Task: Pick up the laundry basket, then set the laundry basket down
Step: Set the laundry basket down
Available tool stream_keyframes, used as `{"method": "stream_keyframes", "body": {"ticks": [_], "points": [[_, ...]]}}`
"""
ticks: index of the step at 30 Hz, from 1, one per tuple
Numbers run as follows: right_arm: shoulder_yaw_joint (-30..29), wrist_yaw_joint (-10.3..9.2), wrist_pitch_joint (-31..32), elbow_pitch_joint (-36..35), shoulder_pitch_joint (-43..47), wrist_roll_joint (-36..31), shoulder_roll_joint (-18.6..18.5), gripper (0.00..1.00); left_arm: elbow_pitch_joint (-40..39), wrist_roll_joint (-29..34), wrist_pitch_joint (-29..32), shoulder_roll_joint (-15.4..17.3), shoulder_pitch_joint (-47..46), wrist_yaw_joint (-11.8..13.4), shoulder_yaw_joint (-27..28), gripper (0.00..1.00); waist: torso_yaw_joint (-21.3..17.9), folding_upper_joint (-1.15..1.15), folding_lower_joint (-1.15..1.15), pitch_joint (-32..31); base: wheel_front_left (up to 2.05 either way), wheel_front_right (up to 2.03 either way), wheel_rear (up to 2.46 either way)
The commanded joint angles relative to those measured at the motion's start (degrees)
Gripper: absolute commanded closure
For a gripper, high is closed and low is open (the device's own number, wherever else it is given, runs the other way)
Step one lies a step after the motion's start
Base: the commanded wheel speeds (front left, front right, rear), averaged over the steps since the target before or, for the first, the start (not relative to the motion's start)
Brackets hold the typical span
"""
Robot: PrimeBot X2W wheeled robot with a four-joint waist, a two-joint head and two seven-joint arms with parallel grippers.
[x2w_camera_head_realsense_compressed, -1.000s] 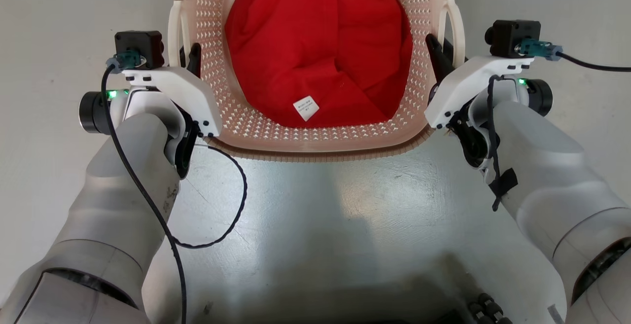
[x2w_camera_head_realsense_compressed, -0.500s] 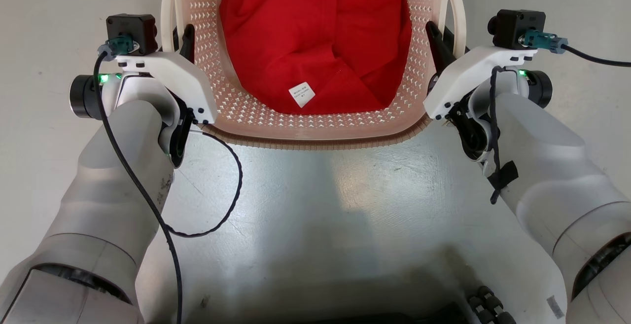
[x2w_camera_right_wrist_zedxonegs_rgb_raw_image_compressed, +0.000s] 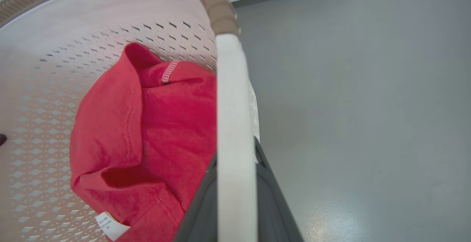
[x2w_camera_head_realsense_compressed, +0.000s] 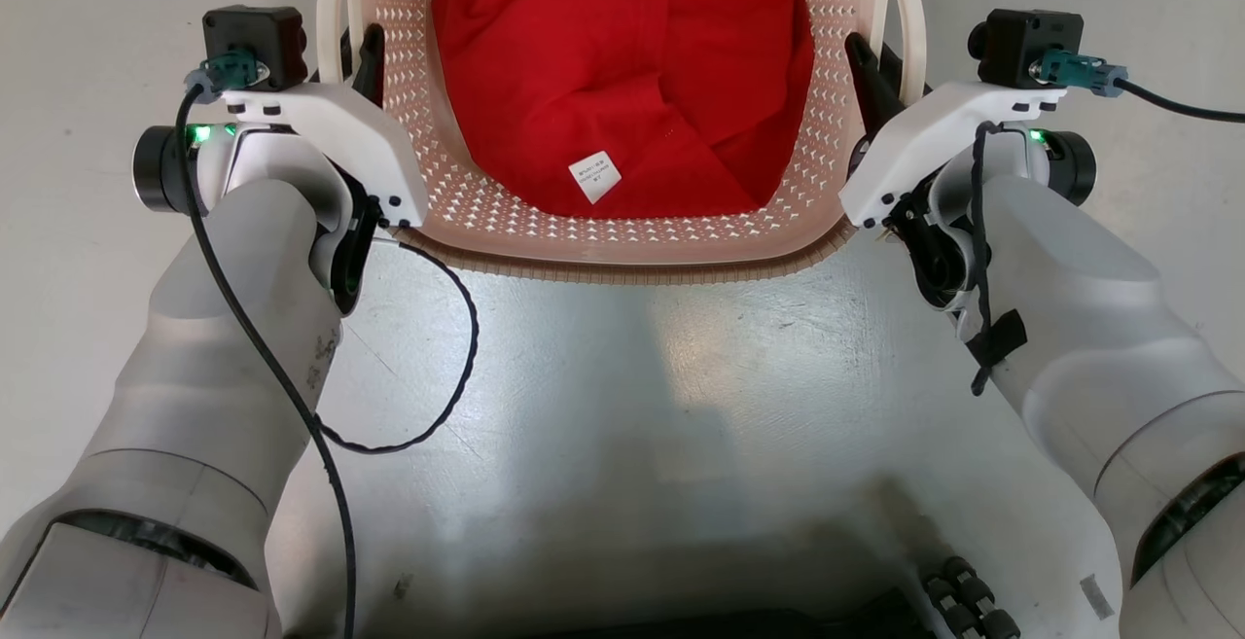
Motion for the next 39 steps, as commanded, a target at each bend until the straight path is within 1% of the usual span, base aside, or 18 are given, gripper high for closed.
{"method": "stream_keyframes", "body": {"ticks": [1, 2, 3, 9, 27, 39], "points": [[0.9, 0.94, -1.2, -1.1, 1.8, 0.0, 2.2, 0.64, 0.0, 1.0, -0.3, 0.8, 0.7, 0.2, 0.9, 0.71, -0.1, 0.00, 0.00, 0.2, 0.00, 0.00, 0.00], [0.9, 0.94, -1.2, -0.9, 1.7, 0.1, 2.2, 0.15, 0.3, 0.8, -0.3, 0.7, 0.7, 0.0, 1.1, 0.25, -0.1, 0.00, 0.00, 0.2, 0.00, 0.00, 0.00], [0.9, 0.94, -1.2, -0.7, 1.7, 0.2, 2.3, 0.00, 0.6, 0.8, -0.3, 0.5, 0.7, -0.2, 1.1, 0.00, -0.1, 0.00, 0.00, 0.3, 0.00, 0.00, 0.00], [1.2, 0.94, -1.2, 0.7, 1.9, 0.8, 2.6, 0.00, 2.5, 0.1, -0.3, -0.2, 0.6, -1.3, 1.1, 0.00, 0.0, 0.00, 0.00, 0.2, 0.00, 0.00, 0.00], [0.6, 0.94, -1.2, 3.4, 1.4, 0.8, 2.9, 0.00, 3.4, 0.0, -0.3, -0.2, 0.6, -1.6, 1.6, 0.00, -0.6, 0.00, 0.00, -1.6, 0.00, 0.00, 0.00], [0.1, 0.94, -0.9, 4.4, 4.6, 2.1, 3.0, 0.00, 4.1, -0.9, -0.3, -0.7, 3.5, -2.2, 2.0, 0.00, -0.7, 0.00, 0.00, -6.1, 0.00, 0.00, 0.00]]}}
